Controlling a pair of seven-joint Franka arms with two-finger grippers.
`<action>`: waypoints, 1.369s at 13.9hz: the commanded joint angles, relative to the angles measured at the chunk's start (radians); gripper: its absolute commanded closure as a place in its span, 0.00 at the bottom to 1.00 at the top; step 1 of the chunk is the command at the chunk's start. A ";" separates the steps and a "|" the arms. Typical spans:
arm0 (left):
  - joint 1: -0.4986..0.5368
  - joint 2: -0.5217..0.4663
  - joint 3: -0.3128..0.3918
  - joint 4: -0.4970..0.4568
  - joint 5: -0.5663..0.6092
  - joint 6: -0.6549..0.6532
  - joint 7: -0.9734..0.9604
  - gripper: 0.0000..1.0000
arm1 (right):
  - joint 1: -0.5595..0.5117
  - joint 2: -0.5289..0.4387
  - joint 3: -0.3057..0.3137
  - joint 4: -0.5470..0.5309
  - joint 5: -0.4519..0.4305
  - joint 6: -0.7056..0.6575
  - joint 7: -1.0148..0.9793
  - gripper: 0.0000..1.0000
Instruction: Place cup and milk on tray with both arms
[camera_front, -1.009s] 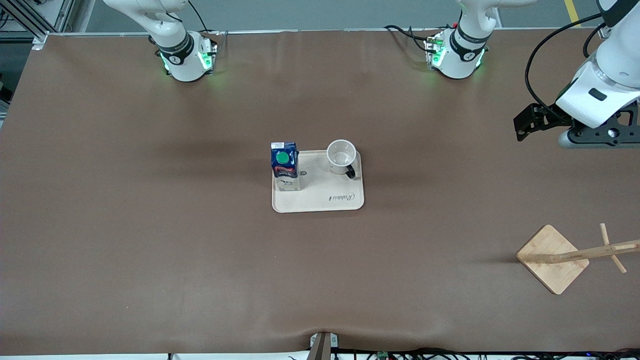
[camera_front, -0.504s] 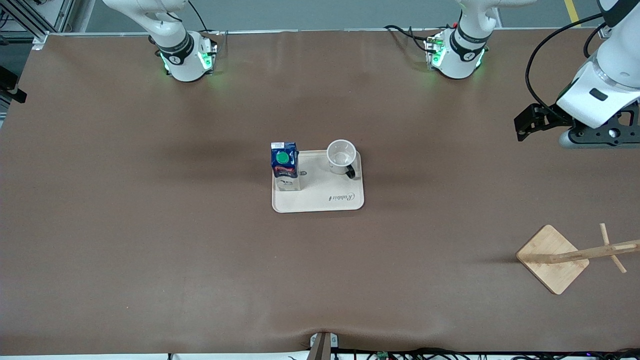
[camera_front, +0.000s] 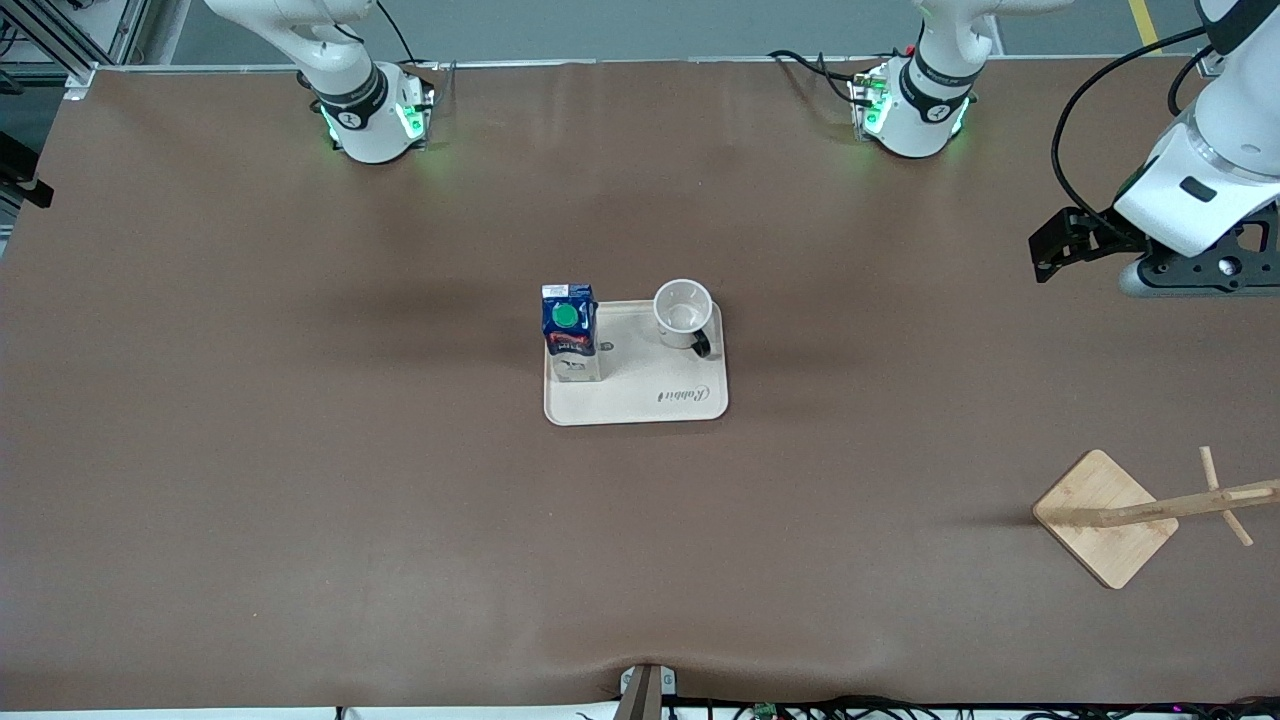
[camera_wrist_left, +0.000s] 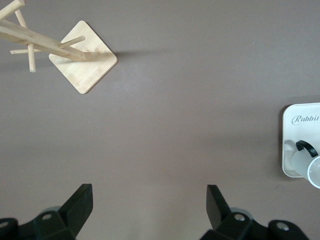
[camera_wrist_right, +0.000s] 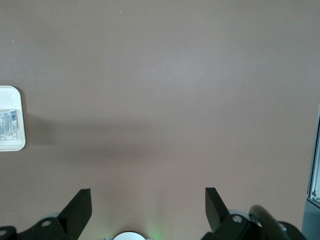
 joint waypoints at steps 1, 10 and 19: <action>0.000 -0.002 0.001 0.007 -0.015 -0.007 -0.002 0.00 | 0.009 -0.008 -0.001 -0.026 -0.012 0.030 -0.010 0.00; -0.002 0.000 0.001 0.007 -0.015 -0.007 -0.005 0.00 | 0.002 -0.008 -0.006 -0.042 -0.002 0.039 -0.011 0.00; -0.002 0.000 0.001 0.007 -0.015 -0.005 -0.006 0.00 | 0.003 -0.008 -0.006 -0.052 0.000 0.049 -0.011 0.00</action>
